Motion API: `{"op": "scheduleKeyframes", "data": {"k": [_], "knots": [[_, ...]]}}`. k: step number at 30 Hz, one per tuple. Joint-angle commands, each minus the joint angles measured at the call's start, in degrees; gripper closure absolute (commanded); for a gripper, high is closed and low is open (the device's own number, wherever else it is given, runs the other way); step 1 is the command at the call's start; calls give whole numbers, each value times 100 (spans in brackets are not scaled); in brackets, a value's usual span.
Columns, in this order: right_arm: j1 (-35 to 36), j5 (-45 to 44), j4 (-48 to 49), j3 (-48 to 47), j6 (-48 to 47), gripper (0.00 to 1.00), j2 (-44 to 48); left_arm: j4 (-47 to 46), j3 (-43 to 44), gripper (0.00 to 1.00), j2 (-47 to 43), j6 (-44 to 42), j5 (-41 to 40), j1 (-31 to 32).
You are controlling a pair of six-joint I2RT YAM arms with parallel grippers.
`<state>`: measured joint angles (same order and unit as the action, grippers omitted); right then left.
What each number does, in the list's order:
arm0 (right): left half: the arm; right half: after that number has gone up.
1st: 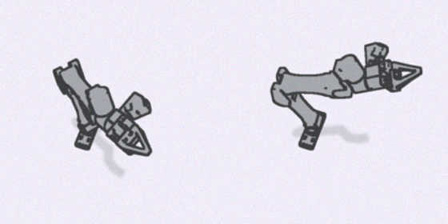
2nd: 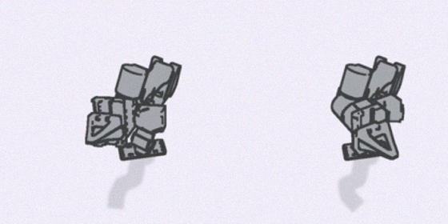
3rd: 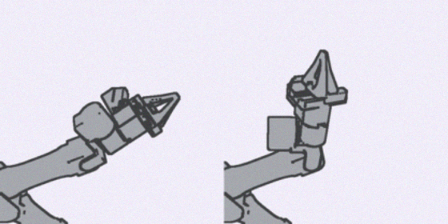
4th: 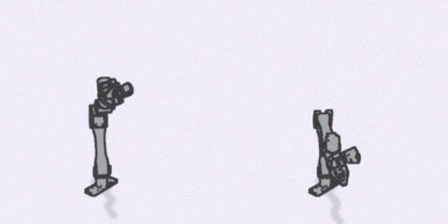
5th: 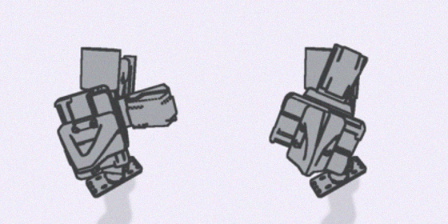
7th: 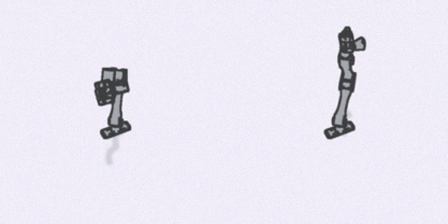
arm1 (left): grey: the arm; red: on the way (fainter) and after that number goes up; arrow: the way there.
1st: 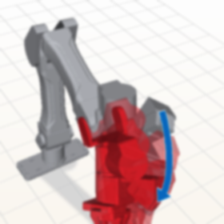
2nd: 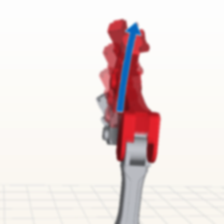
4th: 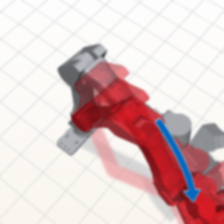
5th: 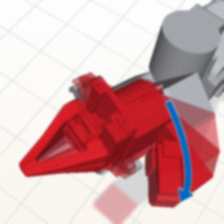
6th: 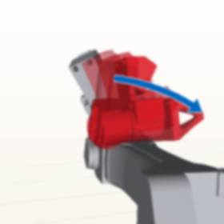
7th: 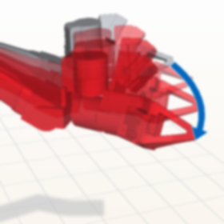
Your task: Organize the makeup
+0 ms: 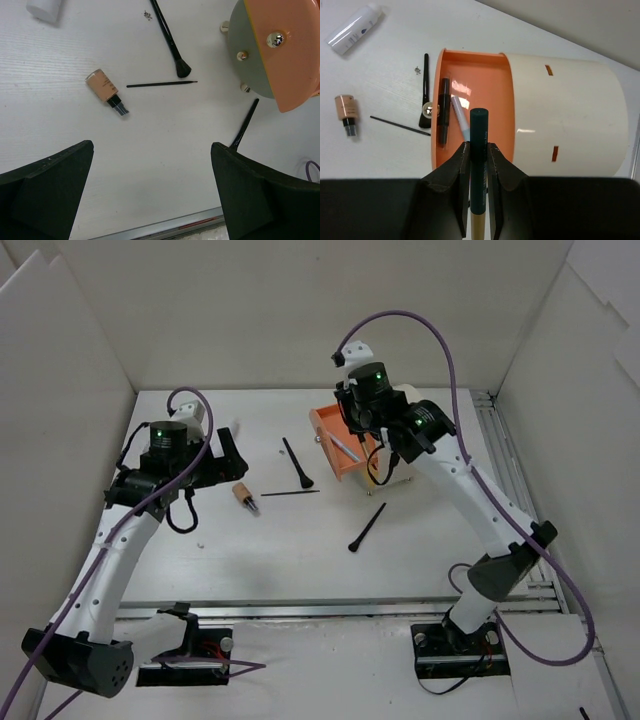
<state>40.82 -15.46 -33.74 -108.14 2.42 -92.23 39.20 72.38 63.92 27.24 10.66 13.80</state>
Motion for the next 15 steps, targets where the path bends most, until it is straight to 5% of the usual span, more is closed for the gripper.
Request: {"op": "scheduleKeyframes", "data": {"k": [1,7,15], "knots": [[-266,244,244,-550,-400,100,-471,-457,-4,0,-178,18,253,-36],[-540,588,517,-972,-400,98,-1218,-624,-119,1,-205,35,455,-36],[-838,975,561,-1201,-83,60,-1351,-1257,-207,3,102,44,964,78]]}}
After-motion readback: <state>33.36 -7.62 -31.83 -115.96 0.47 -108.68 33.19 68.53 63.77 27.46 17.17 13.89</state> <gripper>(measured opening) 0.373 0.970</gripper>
